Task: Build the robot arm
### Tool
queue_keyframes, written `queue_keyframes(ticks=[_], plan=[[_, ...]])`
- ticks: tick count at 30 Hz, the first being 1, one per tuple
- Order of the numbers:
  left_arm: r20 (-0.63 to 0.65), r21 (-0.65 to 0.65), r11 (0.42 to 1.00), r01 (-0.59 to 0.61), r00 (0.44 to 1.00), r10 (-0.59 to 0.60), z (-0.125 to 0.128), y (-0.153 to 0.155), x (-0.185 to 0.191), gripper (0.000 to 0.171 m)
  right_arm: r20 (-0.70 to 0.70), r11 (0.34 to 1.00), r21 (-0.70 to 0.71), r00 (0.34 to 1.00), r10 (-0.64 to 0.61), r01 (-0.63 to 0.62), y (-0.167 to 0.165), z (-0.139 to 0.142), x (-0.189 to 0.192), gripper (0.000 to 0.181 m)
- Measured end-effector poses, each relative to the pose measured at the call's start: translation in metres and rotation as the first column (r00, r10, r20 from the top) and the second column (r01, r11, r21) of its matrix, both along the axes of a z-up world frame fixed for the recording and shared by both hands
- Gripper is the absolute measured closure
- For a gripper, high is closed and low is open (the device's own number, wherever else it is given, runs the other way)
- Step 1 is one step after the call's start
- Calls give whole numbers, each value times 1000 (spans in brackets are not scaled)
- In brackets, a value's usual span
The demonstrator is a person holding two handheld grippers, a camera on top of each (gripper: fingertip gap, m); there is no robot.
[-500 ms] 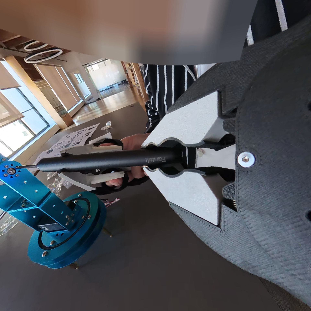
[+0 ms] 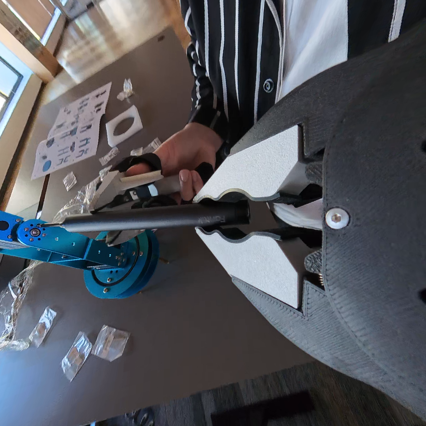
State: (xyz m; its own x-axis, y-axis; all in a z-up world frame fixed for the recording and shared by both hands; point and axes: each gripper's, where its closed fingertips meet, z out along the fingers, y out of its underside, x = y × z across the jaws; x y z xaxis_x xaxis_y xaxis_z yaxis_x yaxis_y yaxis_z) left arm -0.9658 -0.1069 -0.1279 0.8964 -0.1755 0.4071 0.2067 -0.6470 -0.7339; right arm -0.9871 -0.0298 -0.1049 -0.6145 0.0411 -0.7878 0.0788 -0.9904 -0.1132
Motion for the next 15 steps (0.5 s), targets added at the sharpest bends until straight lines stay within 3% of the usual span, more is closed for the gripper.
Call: queue_keyframes(ticks=[4, 6, 9, 12, 15], plan=[[-74, 1, 1000, -14, 997, 14, -3, 0, 2, 156, 64, 999, 50, 998, -11, 8, -2, 1, 2, 153], [-105, 0, 1000, -19, 994, 19, -4, 0, 3, 156, 44, 998, 61, 999, -1, -2, -4, 6, 4, 166], [-145, 3, 1000, -26, 989, 26, -6, 0, 4, 156, 14, 999, 21, 999, 29, -29, -4, 5, 6, 166], [-148, 1, 1000, -22, 989, 22, -6, 0, 8, 156, -51, 995, -59, 996, 72, -75, -4, 6, 8, 166], [-64, 5, 1000, 12, 998, -12, -4, -2, 18, 154, -94, 995, -55, 993, 74, -79, -4, 8, 11, 166]])
